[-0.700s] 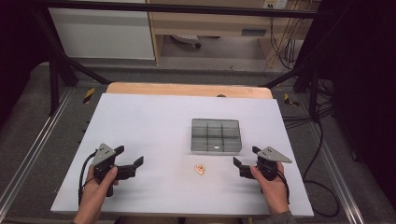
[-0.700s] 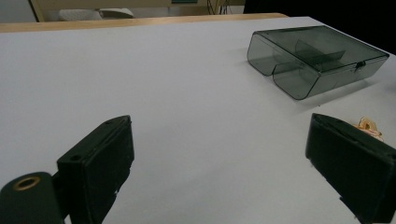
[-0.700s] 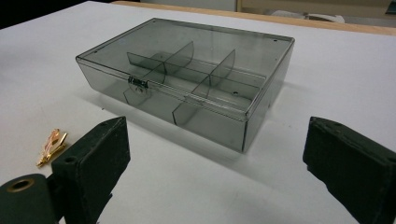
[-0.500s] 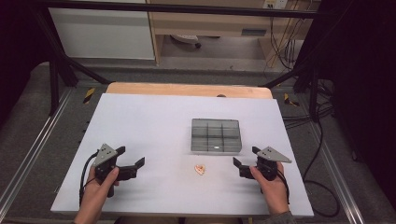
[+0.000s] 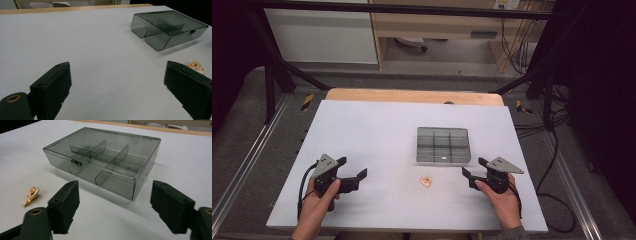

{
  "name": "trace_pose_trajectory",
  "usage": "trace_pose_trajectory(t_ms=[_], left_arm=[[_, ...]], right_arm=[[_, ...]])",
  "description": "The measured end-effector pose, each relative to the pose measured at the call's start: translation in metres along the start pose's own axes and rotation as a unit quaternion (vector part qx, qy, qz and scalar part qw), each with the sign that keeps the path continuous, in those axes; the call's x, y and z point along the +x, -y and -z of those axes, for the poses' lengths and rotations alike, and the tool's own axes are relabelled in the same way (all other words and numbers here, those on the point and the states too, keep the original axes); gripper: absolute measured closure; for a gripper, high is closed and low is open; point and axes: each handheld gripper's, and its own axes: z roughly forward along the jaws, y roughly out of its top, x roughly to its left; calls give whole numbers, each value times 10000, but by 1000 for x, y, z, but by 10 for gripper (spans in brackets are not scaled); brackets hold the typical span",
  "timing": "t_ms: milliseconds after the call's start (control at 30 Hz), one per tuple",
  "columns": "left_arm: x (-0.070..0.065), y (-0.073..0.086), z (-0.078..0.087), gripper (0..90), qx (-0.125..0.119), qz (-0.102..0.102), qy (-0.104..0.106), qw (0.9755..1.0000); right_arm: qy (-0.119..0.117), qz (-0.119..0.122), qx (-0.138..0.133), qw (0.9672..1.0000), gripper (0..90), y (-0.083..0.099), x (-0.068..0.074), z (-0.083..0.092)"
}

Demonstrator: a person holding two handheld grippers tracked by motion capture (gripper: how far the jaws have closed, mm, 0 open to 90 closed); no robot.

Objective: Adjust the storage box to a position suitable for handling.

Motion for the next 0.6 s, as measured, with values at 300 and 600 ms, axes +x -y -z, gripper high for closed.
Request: trace_pose_trajectory(t_ms=[300,600], left_arm=[[-1,0,0,76,16,-19,2,10000],[-2,1,-1,75,63,-52,-4,10000]], right_arm=[[85,60,-44,9999,641,0,-7,9],[333,-10,192,9993,900,1,-23,5]])
